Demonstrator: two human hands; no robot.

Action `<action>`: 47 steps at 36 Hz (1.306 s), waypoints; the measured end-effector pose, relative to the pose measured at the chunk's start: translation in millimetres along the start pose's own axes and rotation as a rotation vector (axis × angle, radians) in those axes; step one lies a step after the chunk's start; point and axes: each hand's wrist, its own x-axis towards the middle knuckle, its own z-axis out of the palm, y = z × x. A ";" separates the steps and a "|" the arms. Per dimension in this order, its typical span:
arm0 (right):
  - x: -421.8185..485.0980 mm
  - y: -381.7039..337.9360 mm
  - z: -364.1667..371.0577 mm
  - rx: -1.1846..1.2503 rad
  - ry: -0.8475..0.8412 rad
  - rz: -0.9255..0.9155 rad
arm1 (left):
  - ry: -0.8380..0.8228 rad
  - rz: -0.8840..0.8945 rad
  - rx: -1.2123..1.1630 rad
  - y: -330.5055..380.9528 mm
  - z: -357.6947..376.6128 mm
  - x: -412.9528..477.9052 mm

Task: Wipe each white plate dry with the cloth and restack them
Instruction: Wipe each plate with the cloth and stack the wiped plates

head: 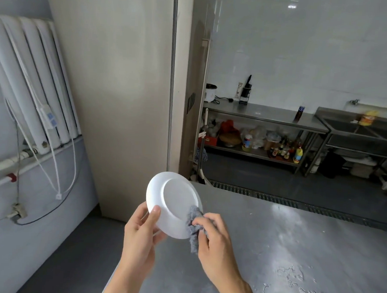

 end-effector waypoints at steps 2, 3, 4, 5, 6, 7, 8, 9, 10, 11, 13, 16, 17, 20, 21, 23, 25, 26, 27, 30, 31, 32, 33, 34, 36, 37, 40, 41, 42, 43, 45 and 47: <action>-3.3 7.3 0.3 0.019 0.026 0.052 | -0.007 -0.012 -0.004 0.8 -1.0 0.8; -4.7 9.9 -0.1 0.034 0.042 0.079 | -0.010 -0.019 -0.003 1.3 -1.4 1.3; -5.1 11.9 -0.7 0.054 0.056 0.111 | -0.016 -0.022 -0.001 1.7 -1.7 2.0; -5.3 13.7 -1.4 0.076 0.068 0.147 | -0.023 -0.023 0.002 2.0 -2.4 2.6; -5.4 15.1 -1.9 0.095 0.079 0.182 | -0.031 -0.024 0.003 2.2 -2.6 3.2; -5.5 16.0 -2.5 0.106 0.090 0.218 | -0.038 -0.026 0.001 2.4 -2.7 3.7; -5.7 16.5 -2.9 0.119 0.100 0.257 | -0.044 -0.029 -0.002 2.7 -2.7 4.2; -5.8 16.9 -3.7 0.142 0.107 0.304 | -0.049 -0.033 -0.006 2.8 -2.7 4.8; -6.2 16.8 -4.5 0.180 0.115 0.354 | -0.055 -0.039 -0.011 2.9 -2.4 5.3; -6.8 16.2 -5.5 0.223 0.126 0.392 | -0.060 -0.047 -0.017 3.1 -1.9 5.7; -9.3 15.5 -7.3 0.239 0.143 0.401 | -0.067 -0.068 -0.036 3.4 0.2 6.7; -15.9 14.2 -9.9 0.100 0.127 0.292 | -0.067 -0.093 -0.058 4.6 5.5 8.3; -18.8 12.6 -11.3 0.032 0.121 0.235 | -0.066 -0.099 -0.055 4.7 7.6 9.0; -23.6 10.8 -16.4 -0.176 0.161 0.070 | -0.056 -0.115 -0.013 3.2 15.1 9.8; -23.4 11.6 -18.5 -0.227 0.185 0.019 | -0.058 -0.123 0.003 1.5 17.6 9.4; -22.9 16.9 -21.8 -0.319 0.246 -0.081 | -0.070 -0.143 0.023 -2.8 22.9 7.2; -23.4 24.4 -24.5 -0.407 0.333 -0.169 | -0.094 -0.173 0.024 -9.1 26.9 5.4; -23.7 27.9 -26.8 -0.438 0.371 -0.195 | -0.114 -0.192 0.018 -11.8 28.4 4.9; -23.8 31.2 -29.4 -0.458 0.396 -0.209 | -0.137 -0.213 0.012 -14.4 30.0 4.7; -26.0 38.5 -37.8 -0.468 0.392 -0.188 | -0.159 -0.275 0.003 -21.7 36.3 4.5; -27.3 40.2 -40.1 -0.458 0.375 -0.164 | -0.153 -0.289 0.008 -24.4 38.7 4.6; -28.7 41.7 -42.4 -0.441 0.352 -0.128 | -0.145 -0.299 0.024 -26.8 40.9 4.3; -30.2 42.6 -44.7 -0.419 0.329 -0.072 | -0.146 -0.303 0.057 -29.8 42.0 4.4; -31.5 43.8 -47.0 -0.387 0.319 0.001 | -0.153 -0.298 0.108 -32.9 43.4 4.7; -33.6 49.6 -53.3 -0.303 0.330 0.164 | -0.166 -0.241 0.245 -39.4 44.0 5.5; -34.8 53.6 -57.2 -0.255 0.328 0.242 | -0.161 -0.185 0.315 -43.9 42.8 6.4; -41.6 66.6 -70.1 -0.048 0.281 0.395 | -0.099 0.043 0.541 -57.9 35.1 9.1; -44.3 71.1 -75.0 0.011 0.267 0.436 | -0.109 0.100 0.635 -63.6 31.2 10.6; -47.0 76.3 -80.3 0.055 0.252 0.483 | -0.153 0.126 0.720 -69.8 27.3 11.6; -50.2 81.6 -85.8 0.090 0.236 0.535 | -0.223 0.119 0.764 -74.5 24.4 12.2; -56.5 91.7 -96.8 0.185 0.200 0.640 | -0.379 0.029 0.738 -80.4 24.9 10.0; -64.4 98.3 -106.2 0.289 0.157 0.730 | -0.482 -0.059 0.677 -85.6 31.2 3.0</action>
